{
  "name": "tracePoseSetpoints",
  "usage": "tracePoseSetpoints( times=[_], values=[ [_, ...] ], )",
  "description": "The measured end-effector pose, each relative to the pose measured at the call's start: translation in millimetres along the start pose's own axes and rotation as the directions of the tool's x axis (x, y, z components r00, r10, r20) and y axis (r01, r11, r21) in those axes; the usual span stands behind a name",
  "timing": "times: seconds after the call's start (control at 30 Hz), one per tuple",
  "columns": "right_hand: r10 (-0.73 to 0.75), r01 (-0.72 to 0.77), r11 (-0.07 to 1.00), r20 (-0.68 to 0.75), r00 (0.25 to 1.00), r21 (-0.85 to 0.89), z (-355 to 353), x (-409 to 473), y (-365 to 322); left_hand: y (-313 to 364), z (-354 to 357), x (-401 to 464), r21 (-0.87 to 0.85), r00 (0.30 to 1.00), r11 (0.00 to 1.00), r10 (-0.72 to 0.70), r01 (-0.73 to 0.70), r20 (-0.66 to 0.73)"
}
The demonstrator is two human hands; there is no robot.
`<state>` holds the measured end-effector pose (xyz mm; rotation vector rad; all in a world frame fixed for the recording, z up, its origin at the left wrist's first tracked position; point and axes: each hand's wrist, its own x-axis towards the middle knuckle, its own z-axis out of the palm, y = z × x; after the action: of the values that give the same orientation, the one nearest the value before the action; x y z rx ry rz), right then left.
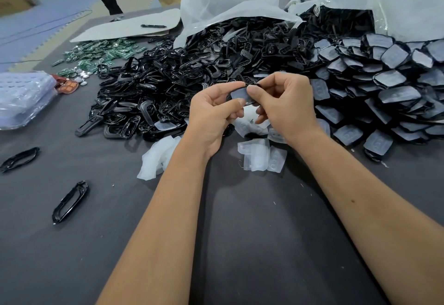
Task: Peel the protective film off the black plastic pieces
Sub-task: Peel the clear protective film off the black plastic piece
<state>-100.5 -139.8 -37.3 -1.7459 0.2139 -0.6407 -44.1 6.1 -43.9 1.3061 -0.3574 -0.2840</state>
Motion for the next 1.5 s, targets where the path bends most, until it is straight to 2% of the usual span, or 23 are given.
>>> tracePoseSetpoints(
  times=[0.13,0.33,0.53,0.63,0.67,0.73,0.83,0.93,1.07,1.23,1.5],
  values=[
    [-0.063,0.063,0.998,0.017,0.998,0.001,-1.2,-0.3,0.0,0.6,-0.2,1.5,-0.087,0.999,0.995,-0.043,0.043,0.007],
    [-0.306,0.328,0.930,0.144,0.941,-0.165,-5.3,-2.7,-1.2,2.1,-0.4,2.3,-0.234,0.996,0.968,-0.090,0.090,0.012],
    [-0.387,0.457,0.855,0.285,0.877,-0.245,-2.9,-2.1,0.8,10.7,-7.9,2.7,-0.521,0.978,0.833,-0.205,0.189,0.027],
    [-0.466,0.507,0.816,0.205,0.861,-0.277,-2.2,0.8,2.3,12.5,-9.5,2.0,-0.558,0.967,0.796,-0.252,0.234,0.046],
    [-0.468,0.497,0.829,0.167,0.868,-0.257,-1.8,0.7,2.4,13.1,-8.6,1.7,-0.553,0.965,0.796,-0.253,0.246,0.067],
    [-0.377,0.387,0.905,0.090,0.922,-0.177,-1.8,0.1,1.5,12.4,-5.6,1.7,-0.511,0.965,0.821,-0.252,0.256,0.078],
    [-0.164,0.165,0.986,0.051,0.985,-0.014,-0.7,-0.4,-0.4,9.1,-0.7,1.3,-0.383,0.983,0.910,-0.181,0.158,-0.026],
    [-0.010,-0.013,0.984,0.131,0.991,0.176,1.9,-2.4,-3.8,7.6,-0.8,1.5,-0.340,0.988,0.936,-0.131,0.095,-0.086],
    [0.171,-0.260,0.903,0.268,0.948,0.343,1.4,-2.7,-4.7,9.0,0.5,1.0,-0.308,0.988,0.947,-0.128,0.094,-0.090],
    [0.198,-0.318,0.819,0.285,0.938,0.477,-0.2,-1.1,-3.5,8.0,1.7,3.4,-0.324,0.979,0.939,-0.163,0.116,-0.121],
    [0.142,-0.256,0.821,0.251,0.957,0.511,-3.3,0.2,0.8,9.3,3.8,1.8,-0.325,0.982,0.937,-0.164,0.127,-0.091]
  ],
)
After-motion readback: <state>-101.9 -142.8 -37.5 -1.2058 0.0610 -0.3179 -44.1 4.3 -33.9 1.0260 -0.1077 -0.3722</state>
